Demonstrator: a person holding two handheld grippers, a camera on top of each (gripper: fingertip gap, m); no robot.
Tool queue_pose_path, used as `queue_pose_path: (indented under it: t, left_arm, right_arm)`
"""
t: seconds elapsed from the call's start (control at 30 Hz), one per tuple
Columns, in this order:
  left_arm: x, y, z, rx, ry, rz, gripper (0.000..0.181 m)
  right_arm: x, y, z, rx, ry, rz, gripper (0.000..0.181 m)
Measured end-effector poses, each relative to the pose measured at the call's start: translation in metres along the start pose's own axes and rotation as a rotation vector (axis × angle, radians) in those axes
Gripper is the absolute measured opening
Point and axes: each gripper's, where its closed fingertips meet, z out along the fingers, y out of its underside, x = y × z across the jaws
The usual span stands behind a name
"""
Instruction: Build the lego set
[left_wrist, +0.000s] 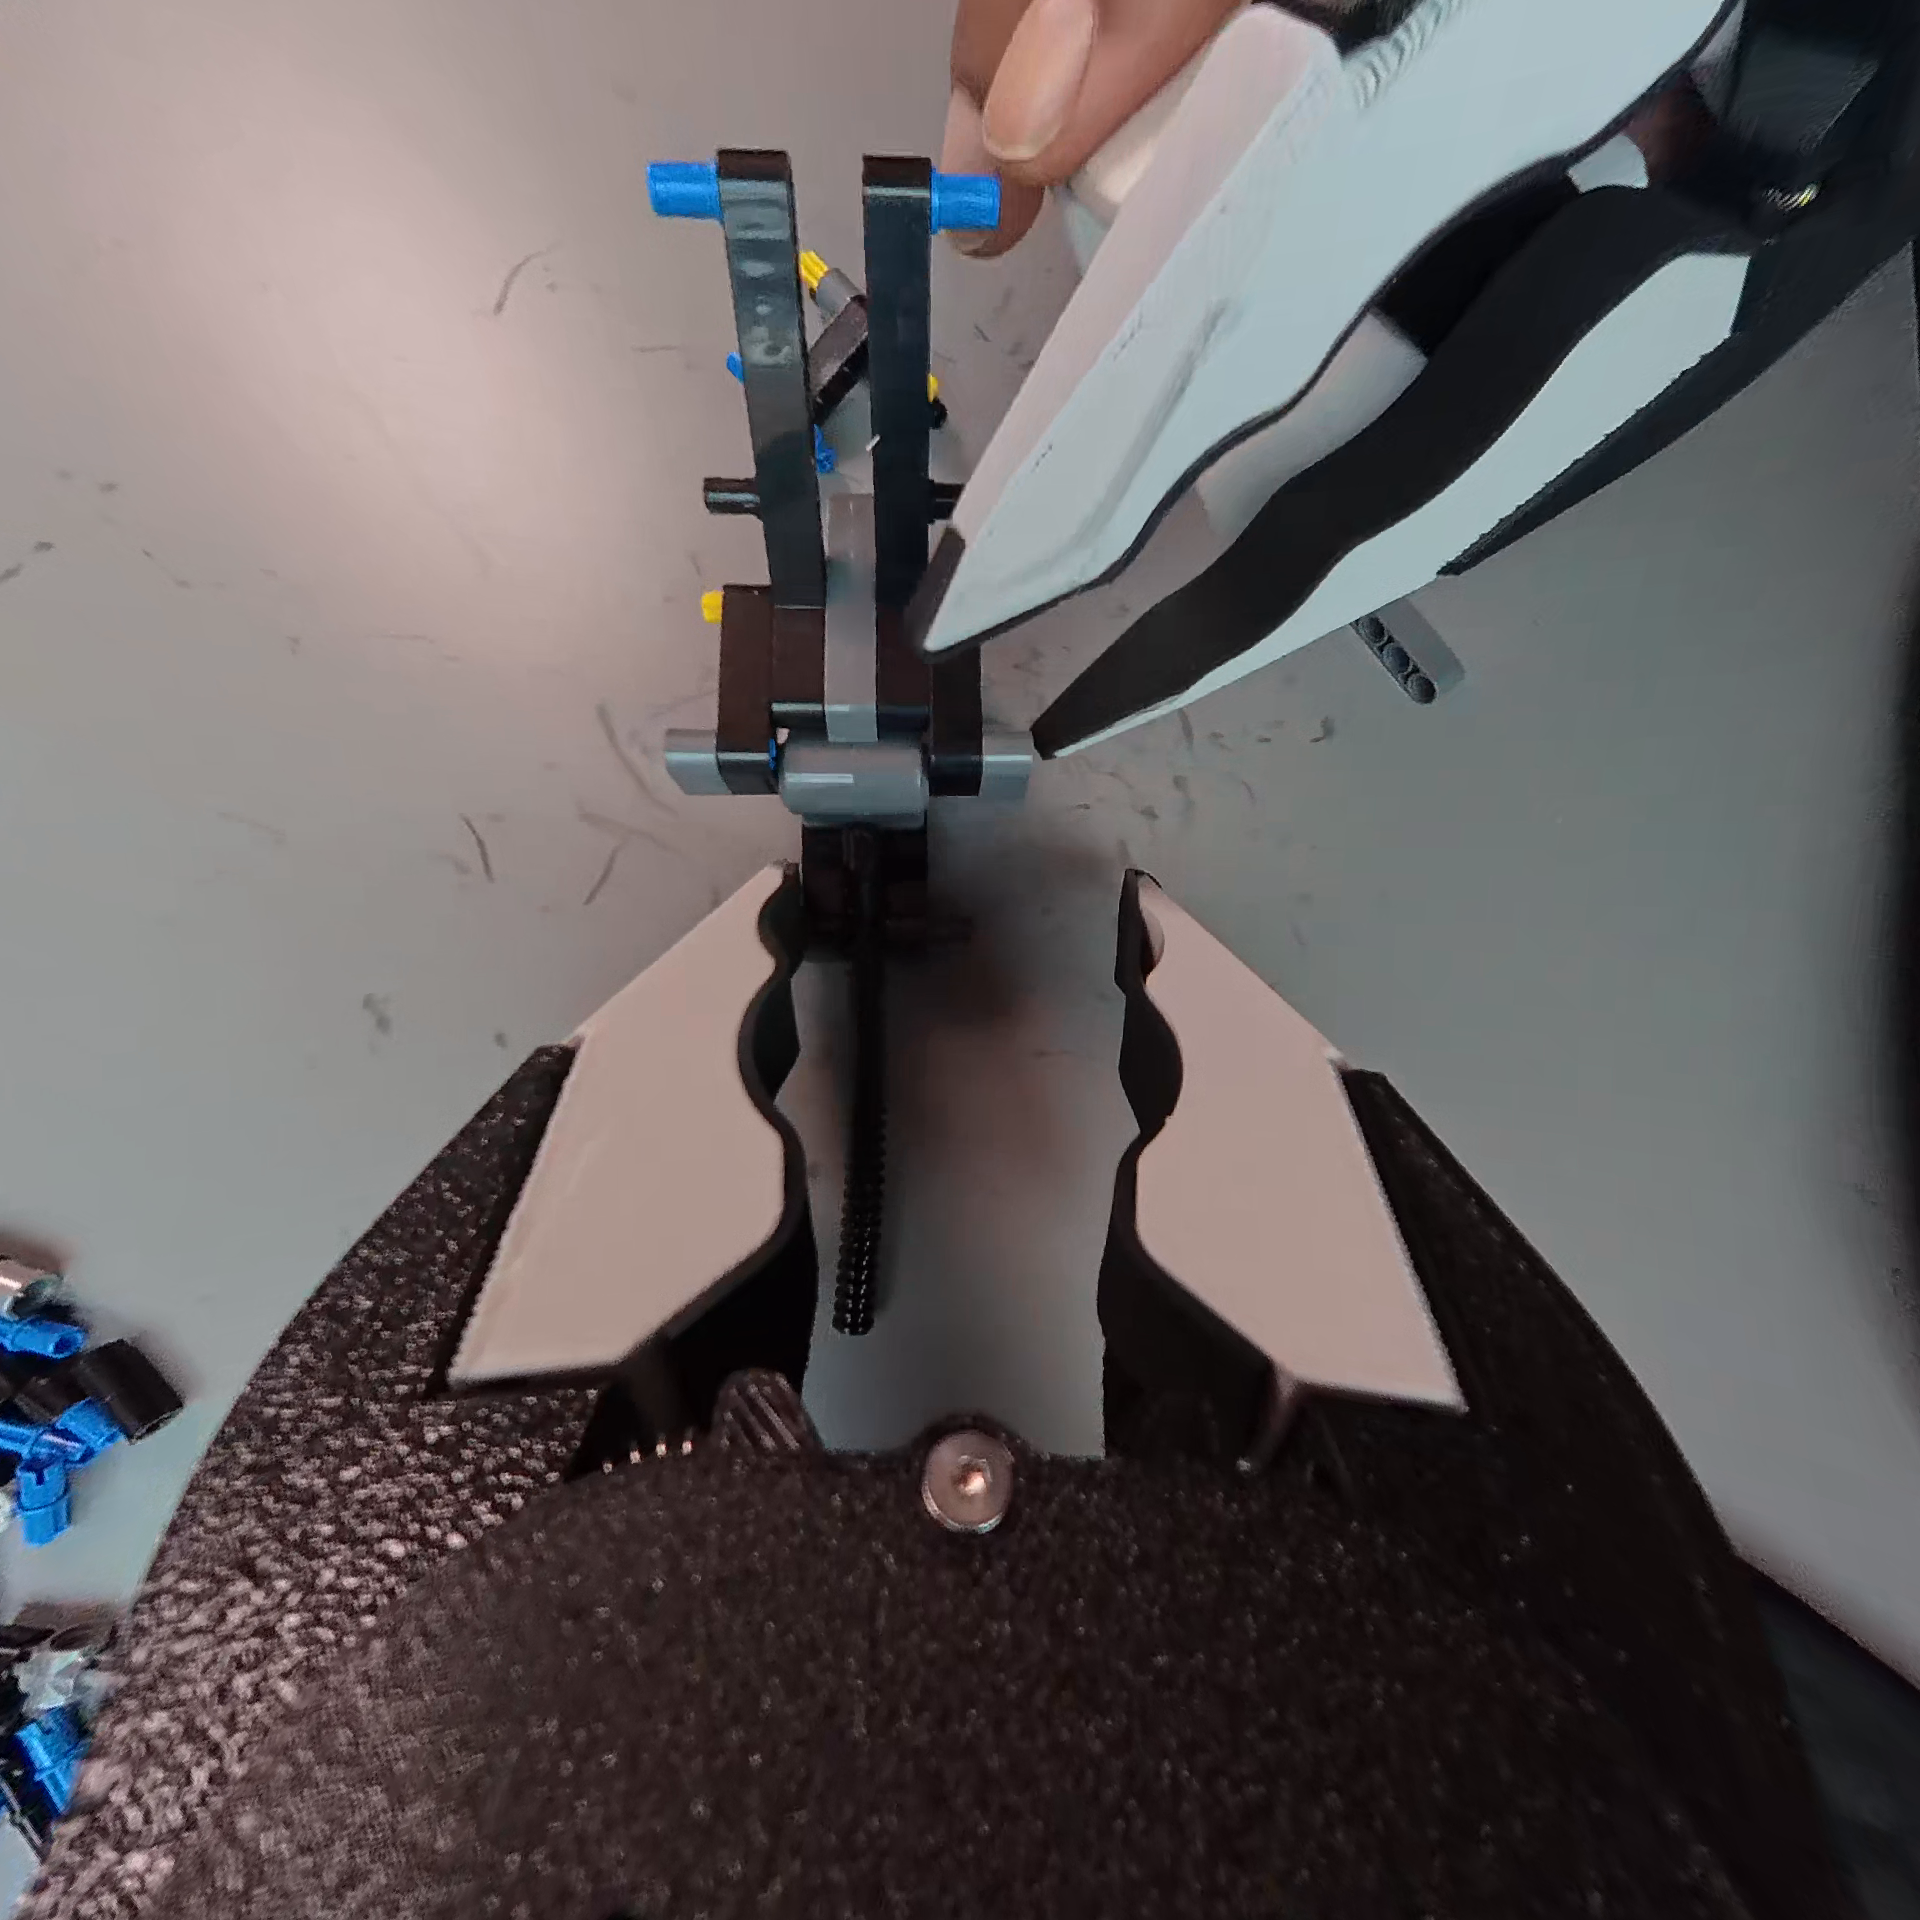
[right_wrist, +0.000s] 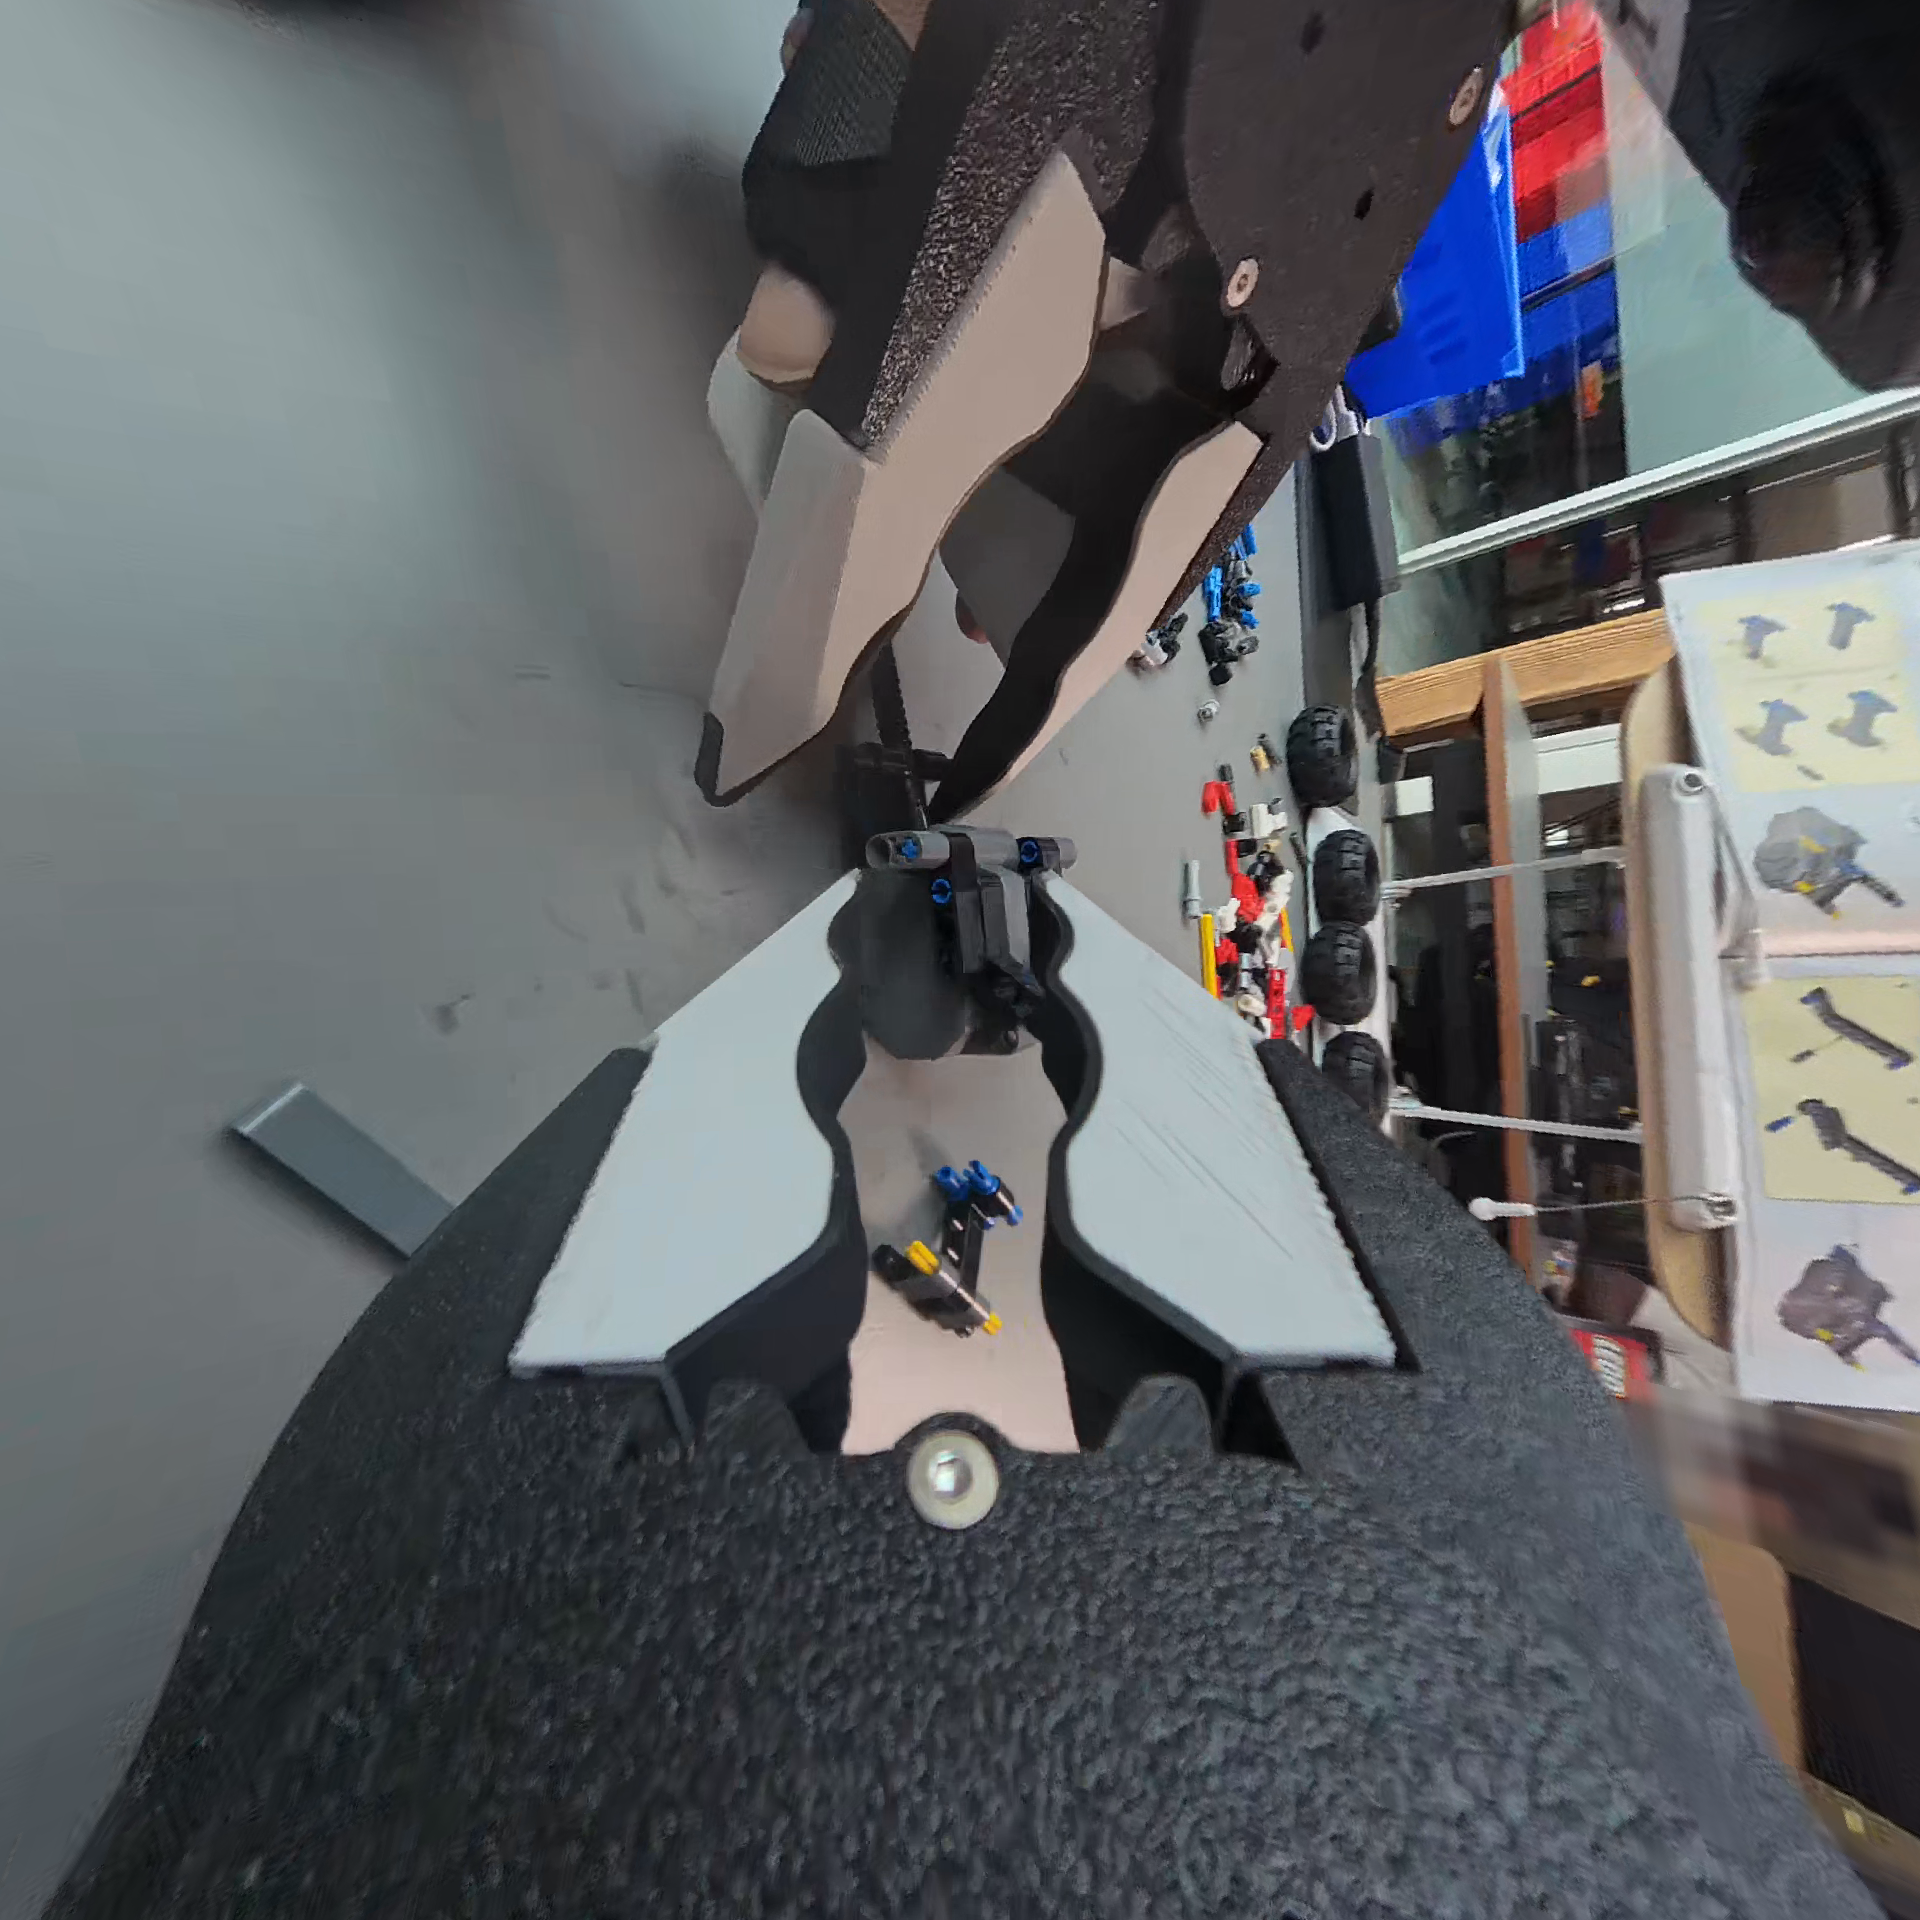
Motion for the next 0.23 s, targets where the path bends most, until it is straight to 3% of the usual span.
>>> queue_pose_path:
  t: [0.23]
  left_arm:
    - [-0.01, -0.002, -0.012, 0.062, -0.04, -0.048, 0.061]
  right_arm:
    - [0.008, 0.004, 0.003, -0.041, 0.067, -0.097, 0.026]
